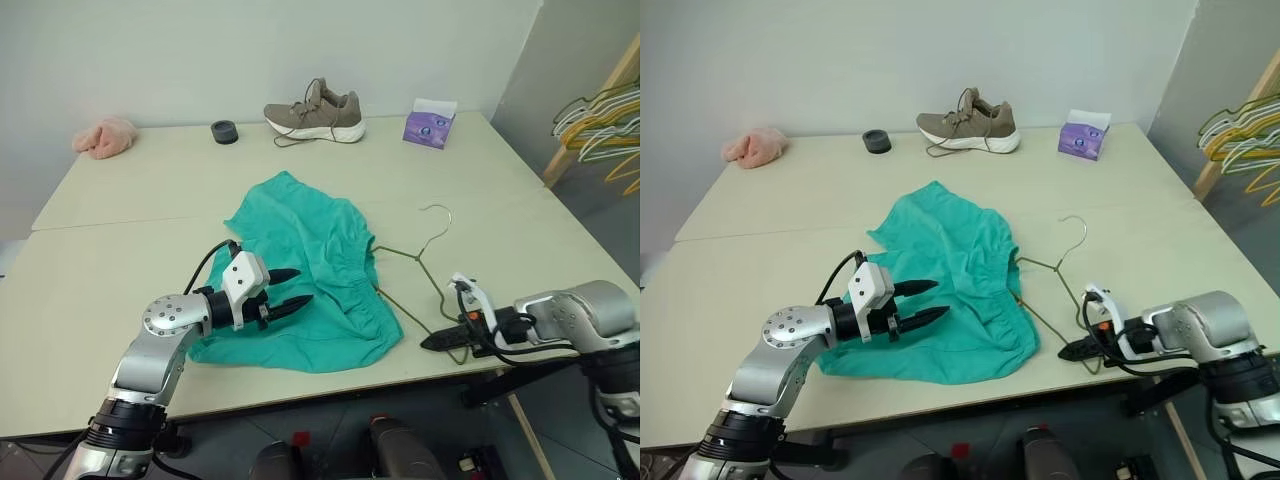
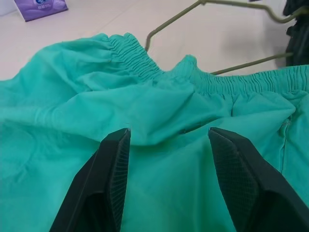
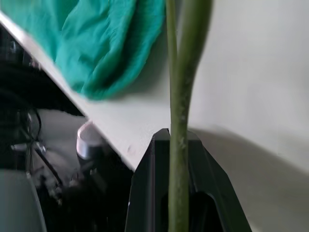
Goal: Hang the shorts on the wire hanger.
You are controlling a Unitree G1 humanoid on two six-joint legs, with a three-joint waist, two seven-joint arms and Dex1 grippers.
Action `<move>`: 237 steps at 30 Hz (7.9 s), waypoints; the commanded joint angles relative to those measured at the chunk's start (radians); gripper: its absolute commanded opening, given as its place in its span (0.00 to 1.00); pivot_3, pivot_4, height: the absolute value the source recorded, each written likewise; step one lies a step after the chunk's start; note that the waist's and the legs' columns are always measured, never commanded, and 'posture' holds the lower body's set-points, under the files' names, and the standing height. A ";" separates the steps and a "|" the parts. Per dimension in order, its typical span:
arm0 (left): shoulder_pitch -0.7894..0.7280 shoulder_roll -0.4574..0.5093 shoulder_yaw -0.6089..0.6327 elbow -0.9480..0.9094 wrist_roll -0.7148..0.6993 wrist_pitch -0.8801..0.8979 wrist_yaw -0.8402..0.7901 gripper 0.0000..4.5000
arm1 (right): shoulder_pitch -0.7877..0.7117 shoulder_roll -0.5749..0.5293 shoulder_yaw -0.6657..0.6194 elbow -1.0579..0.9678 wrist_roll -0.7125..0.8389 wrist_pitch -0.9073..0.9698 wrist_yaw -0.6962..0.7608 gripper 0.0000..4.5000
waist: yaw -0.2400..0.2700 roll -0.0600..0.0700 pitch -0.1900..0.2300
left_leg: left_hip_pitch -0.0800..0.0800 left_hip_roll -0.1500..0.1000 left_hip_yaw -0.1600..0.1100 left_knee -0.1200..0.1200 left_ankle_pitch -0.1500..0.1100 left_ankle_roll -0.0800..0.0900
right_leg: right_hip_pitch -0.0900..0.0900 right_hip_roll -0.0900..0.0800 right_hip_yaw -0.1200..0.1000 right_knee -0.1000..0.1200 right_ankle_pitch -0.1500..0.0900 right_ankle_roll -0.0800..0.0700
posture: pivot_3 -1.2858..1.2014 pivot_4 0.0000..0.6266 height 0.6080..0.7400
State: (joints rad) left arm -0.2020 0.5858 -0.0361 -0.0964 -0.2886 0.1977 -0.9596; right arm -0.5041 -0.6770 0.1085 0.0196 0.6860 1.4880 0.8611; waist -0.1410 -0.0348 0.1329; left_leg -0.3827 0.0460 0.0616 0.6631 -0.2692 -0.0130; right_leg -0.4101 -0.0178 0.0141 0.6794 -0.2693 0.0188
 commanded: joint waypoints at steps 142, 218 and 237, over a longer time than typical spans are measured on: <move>-0.464 0.345 0.035 0.277 -0.100 0.142 -0.513 0.00 | 0.064 0.161 -0.035 -0.148 -0.408 -0.804 -0.234 0.01 | -0.052 -0.002 -0.002 | -0.016 -0.001 -0.002 0.015 0.000 0.000 | -0.012 0.000 -0.003 0.014 0.003 -0.003 | 0.44 0.15 1.00; -0.308 0.301 -0.091 0.195 0.069 -0.032 -0.406 0.00 | 0.012 -0.120 0.176 -0.458 -0.544 -0.882 0.047 0.95 | -0.052 -0.002 -0.002 | -0.016 -0.001 -0.002 0.015 0.000 0.000 | -0.012 0.000 -0.002 0.012 0.003 -0.003 | 0.43 0.15 1.00; -0.317 0.281 -0.089 0.171 0.060 -0.006 -0.417 0.00 | -0.206 0.075 0.350 0.082 -0.755 -1.187 0.136 0.75 | -0.055 -0.002 -0.002 | -0.016 -0.001 -0.002 0.016 0.000 0.000 | -0.012 0.000 -0.002 0.012 0.003 -0.003 | 0.44 0.13 1.00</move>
State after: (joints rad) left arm -0.5043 0.8656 -0.1332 0.1090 -0.2194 0.1903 -1.3695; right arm -0.6813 -0.6029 0.4577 0.0900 -0.0606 0.3279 0.9666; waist -0.1964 -0.0370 0.1304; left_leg -0.3983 0.0445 0.0597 0.6788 -0.2693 -0.0129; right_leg -0.4219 -0.0178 0.0120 0.6916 -0.2660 0.0154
